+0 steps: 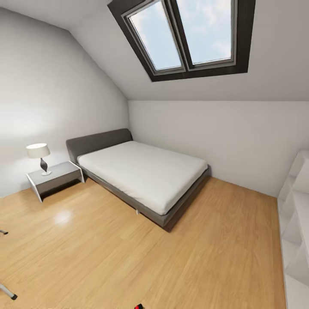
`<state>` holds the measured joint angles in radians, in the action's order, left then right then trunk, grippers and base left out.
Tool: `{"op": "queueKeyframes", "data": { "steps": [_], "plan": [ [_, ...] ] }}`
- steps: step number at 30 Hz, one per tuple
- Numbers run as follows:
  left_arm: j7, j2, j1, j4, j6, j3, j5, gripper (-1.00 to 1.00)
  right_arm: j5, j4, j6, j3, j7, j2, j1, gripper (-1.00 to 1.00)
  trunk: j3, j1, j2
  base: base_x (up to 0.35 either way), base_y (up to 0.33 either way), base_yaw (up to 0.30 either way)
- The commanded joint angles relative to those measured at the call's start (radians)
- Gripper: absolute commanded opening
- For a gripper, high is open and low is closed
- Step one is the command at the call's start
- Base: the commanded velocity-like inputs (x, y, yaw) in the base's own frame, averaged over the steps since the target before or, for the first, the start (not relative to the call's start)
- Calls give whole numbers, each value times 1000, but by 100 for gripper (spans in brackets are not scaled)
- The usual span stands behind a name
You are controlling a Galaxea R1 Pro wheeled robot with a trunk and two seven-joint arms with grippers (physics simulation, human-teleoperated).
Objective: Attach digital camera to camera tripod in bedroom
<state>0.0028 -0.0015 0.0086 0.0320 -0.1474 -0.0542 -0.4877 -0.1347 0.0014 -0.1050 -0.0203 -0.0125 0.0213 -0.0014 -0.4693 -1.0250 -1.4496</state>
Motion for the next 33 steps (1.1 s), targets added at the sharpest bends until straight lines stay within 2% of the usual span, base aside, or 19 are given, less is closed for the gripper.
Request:
{"op": "queueKeyframes", "data": {
  "steps": [1, 33],
  "plan": [
    [0, 0, 0, 2, -1, -5, 3, 100, -9, 0, -2, -3, -1, 0, 0, 100, -1, 0, 0, 0, 0, 143],
    [0, 0, 1, 2, 0, 0, 5, 100, -16, 0, -2, 6, -1, 2, 0, 100, -1, 0, 0, 0, 0, 17]
  ]
}}
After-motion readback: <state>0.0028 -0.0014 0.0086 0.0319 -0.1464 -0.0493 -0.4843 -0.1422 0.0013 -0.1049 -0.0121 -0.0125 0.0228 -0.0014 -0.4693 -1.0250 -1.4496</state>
